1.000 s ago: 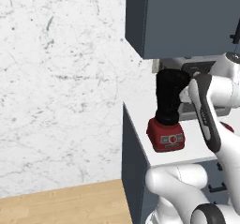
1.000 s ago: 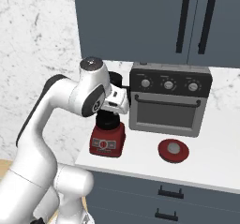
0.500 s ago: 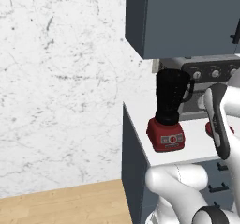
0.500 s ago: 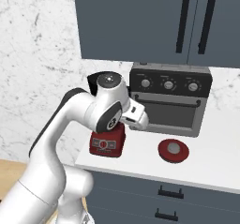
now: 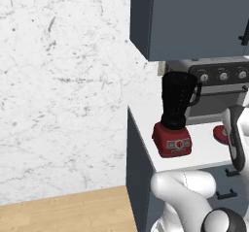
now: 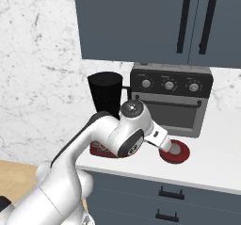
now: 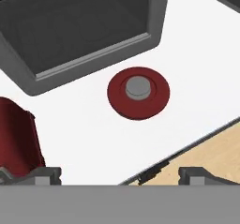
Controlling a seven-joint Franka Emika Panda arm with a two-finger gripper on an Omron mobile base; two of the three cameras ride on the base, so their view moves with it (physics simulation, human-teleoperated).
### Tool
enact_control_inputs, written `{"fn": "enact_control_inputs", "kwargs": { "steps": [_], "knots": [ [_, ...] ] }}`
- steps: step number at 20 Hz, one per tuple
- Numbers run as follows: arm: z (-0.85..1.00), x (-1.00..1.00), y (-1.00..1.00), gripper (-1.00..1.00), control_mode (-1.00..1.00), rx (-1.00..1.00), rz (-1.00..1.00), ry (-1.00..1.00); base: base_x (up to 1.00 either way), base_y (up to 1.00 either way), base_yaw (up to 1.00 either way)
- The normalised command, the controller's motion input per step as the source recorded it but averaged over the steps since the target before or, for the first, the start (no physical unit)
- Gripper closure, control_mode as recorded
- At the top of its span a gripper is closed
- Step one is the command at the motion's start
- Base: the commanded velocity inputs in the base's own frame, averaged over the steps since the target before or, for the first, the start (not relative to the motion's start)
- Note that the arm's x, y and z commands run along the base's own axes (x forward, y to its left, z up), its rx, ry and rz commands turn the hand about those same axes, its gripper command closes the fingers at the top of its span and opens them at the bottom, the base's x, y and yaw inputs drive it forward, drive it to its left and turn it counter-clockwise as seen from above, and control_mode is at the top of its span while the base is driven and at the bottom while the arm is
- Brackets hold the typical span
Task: Close the lid blender by securely placing the lid on top.
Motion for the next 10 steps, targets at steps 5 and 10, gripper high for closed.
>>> {"fn": "enact_control_inputs", "kwargs": {
  "steps": [5,10],
  "knots": [
    [-0.36,0.13,-0.61,-1.0,-1.0,0.0,-0.06,0.0,0.0,0.0,0.0],
    [-0.24,0.13,-0.36,-1.0,-1.0,0.0,0.0,0.0,0.0,0.0,0.0]
  ]
}}
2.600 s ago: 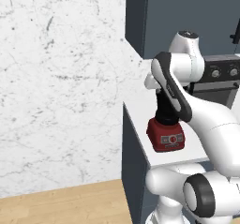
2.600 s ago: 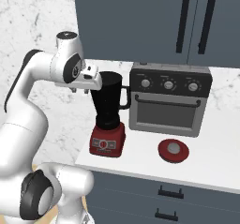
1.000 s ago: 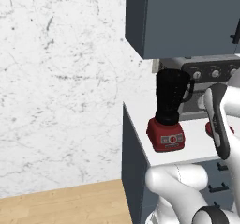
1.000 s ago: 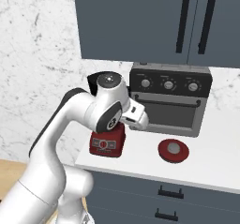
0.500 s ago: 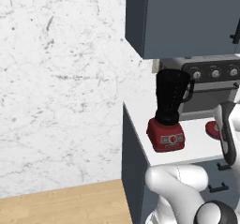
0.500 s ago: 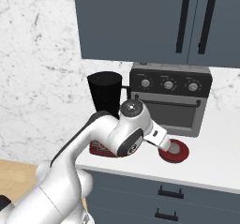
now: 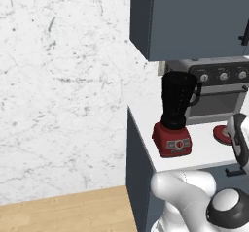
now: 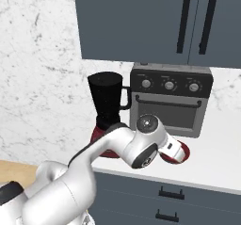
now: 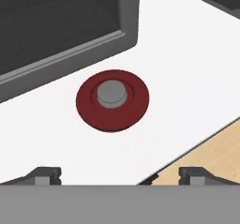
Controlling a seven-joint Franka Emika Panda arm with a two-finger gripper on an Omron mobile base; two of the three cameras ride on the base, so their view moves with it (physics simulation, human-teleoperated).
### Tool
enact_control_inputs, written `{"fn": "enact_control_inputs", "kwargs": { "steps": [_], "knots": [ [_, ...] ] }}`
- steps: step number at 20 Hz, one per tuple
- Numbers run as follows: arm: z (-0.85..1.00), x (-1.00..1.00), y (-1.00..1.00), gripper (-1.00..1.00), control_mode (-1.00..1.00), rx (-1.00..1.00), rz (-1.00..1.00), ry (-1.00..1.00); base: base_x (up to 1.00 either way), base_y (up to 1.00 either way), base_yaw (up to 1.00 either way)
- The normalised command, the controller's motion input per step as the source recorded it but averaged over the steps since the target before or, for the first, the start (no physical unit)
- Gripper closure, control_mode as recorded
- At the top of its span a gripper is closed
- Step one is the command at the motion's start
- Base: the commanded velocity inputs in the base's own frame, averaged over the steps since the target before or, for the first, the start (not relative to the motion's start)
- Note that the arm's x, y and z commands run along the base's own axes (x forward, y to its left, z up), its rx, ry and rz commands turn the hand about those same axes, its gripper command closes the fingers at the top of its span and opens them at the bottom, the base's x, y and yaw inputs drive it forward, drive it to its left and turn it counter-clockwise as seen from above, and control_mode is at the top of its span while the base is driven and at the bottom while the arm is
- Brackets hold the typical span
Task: Close the lid blender by securely placing the lid on top.
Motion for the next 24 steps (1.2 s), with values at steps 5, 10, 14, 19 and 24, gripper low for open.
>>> {"fn": "enact_control_inputs", "kwargs": {
  "steps": [5,10,14,19,24],
  "knots": [
    [-0.16,0.18,-0.19,-1.0,-1.0,0.0,0.0,0.01,0.0,0.0,0.0],
    [-0.09,0.25,-0.02,-1.0,-1.0,0.0,0.0,0.03,0.0,0.0,0.0],
    [-0.07,0.2,0.0,-1.0,-1.0,0.0,0.02,0.0,0.0,0.0,0.0],
    [-0.13,0.2,-0.01,-1.0,-1.0,0.0,0.07,0.0,0.0,0.0,0.0],
    [-0.19,0.22,-0.04,-1.0,-1.0,0.0,0.1,0.0,0.0,0.0,0.0]
  ]
}}
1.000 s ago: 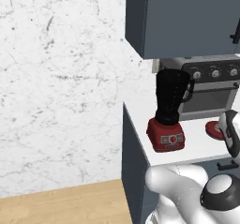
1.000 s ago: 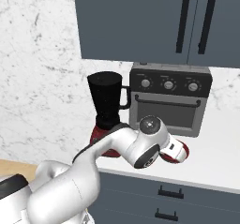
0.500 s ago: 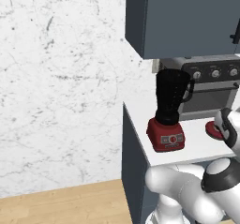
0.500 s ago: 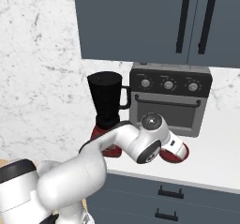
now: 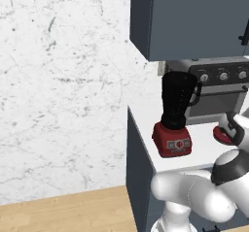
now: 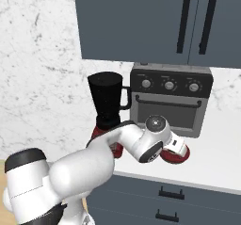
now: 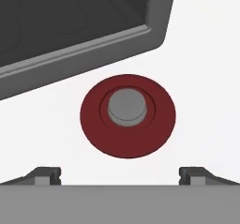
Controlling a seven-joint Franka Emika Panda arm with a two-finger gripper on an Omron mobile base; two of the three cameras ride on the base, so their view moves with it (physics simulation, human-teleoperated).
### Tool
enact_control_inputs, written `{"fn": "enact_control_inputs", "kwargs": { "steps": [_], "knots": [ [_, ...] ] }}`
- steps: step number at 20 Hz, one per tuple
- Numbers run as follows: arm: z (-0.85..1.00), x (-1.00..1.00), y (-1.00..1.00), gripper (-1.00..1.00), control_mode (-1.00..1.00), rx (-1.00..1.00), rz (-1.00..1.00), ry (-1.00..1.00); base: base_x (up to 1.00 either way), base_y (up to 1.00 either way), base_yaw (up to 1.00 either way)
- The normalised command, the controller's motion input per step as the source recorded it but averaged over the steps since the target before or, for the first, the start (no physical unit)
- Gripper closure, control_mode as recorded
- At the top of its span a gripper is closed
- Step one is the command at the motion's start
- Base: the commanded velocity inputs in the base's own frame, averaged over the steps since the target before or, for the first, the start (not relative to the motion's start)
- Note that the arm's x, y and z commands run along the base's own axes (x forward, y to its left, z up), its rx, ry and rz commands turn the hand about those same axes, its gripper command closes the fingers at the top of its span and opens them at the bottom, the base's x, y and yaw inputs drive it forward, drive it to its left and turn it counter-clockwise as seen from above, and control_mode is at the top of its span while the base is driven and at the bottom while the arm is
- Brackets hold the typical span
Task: Close the lid blender by securely placing the lid on top.
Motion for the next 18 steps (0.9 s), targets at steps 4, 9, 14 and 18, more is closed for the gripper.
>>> {"fn": "enact_control_inputs", "kwargs": {
  "steps": [4,9,14,18],
  "knots": [
    [-0.2,0.19,-0.11,-1.0,-1.0,0.0,0.1,0.0,0.0,0.0,0.0],
    [-0.15,0.12,-0.21,-1.0,-1.0,0.0,0.08,0.01,0.0,0.0,0.0],
    [-0.1,0.1,-0.19,-1.0,-1.0,0.0,0.05,0.04,0.0,0.0,0.0],
    [-0.08,0.15,-0.03,-1.0,-1.0,0.0,0.05,0.04,0.0,0.0,0.0]
  ]
}}
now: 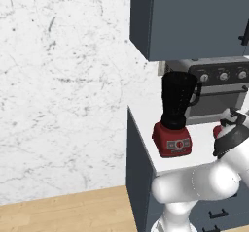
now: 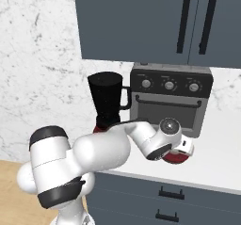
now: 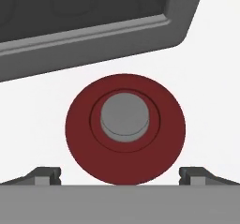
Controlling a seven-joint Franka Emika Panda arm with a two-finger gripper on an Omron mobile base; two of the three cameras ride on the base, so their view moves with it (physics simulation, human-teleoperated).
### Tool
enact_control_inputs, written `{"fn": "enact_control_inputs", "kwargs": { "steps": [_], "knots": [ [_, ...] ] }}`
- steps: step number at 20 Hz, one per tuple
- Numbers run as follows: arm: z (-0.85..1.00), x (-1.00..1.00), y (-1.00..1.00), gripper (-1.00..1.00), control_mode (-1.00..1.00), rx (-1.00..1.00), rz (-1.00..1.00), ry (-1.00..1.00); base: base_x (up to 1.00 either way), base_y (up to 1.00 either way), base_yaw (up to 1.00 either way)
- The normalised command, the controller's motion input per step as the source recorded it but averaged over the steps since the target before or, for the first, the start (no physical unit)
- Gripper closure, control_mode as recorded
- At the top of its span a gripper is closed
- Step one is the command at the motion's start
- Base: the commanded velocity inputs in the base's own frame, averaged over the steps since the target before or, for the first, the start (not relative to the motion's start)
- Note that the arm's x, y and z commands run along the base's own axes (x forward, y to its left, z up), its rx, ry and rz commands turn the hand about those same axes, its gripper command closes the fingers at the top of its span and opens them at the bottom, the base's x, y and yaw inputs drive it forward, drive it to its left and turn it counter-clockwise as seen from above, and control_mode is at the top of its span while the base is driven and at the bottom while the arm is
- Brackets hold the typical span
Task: Close the lid blender by securely placing the lid on top.
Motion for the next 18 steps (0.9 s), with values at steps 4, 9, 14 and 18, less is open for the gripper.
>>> {"fn": "enact_control_inputs", "kwargs": {
  "steps": [4,9,14,18],
  "knots": [
    [-0.09,0.13,-0.02,-1.0,-1.0,0.0,0.05,0.03,0.0,0.0,0.0],
    [-0.12,0.11,-0.05,-1.0,-1.0,0.0,0.05,0.03,0.0,0.0,0.0],
    [-0.13,0.13,-0.07,-1.0,-1.0,0.0,0.05,0.03,0.0,0.0,0.0],
    [-0.16,0.13,-0.06,-1.0,-1.0,0.0,0.05,0.04,0.0,0.0,0.0]
  ]
}}
